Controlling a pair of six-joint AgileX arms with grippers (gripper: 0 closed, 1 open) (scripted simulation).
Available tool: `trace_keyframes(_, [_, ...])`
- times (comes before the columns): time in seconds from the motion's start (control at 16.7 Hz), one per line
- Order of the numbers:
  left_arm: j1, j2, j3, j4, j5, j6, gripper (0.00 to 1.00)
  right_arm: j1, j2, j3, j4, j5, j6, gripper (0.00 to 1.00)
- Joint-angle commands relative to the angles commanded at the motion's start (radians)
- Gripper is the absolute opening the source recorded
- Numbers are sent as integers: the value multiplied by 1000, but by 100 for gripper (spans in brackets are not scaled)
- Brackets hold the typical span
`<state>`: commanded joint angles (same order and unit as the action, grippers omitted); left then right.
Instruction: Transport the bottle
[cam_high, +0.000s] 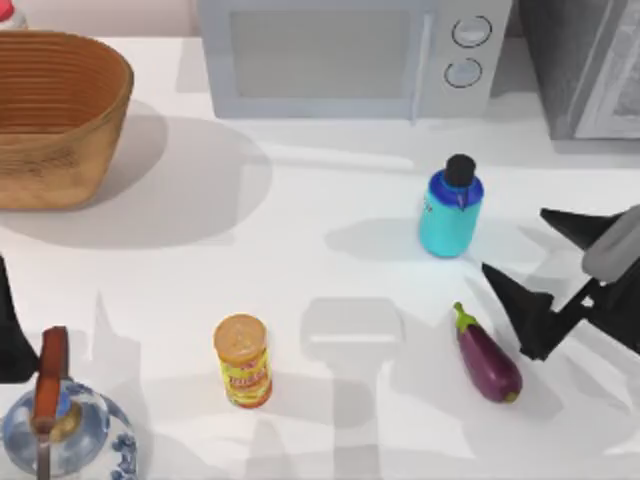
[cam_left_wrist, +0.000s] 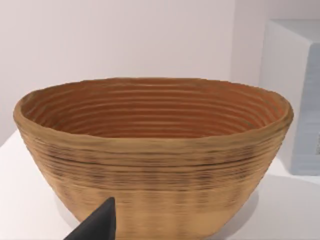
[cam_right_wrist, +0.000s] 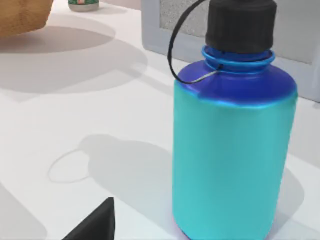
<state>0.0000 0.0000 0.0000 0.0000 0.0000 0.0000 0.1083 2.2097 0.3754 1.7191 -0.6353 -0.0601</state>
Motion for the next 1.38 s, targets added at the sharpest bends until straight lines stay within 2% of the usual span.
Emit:
trace_keyframes(0.54, [0,0,0,0,0,0,100,8,-3,28,-28,6,2,100])
trace_keyframes(0.96, [0,0,0,0,0,0,100,117,28,258,-212,114,21,100])
trace_keyframes(1.2, [0,0,0,0,0,0,100,181,103,351,-236,177,21,100])
trace_keyframes(1.38, [0,0,0,0,0,0,100,185,111,356,-236,182,21,100])
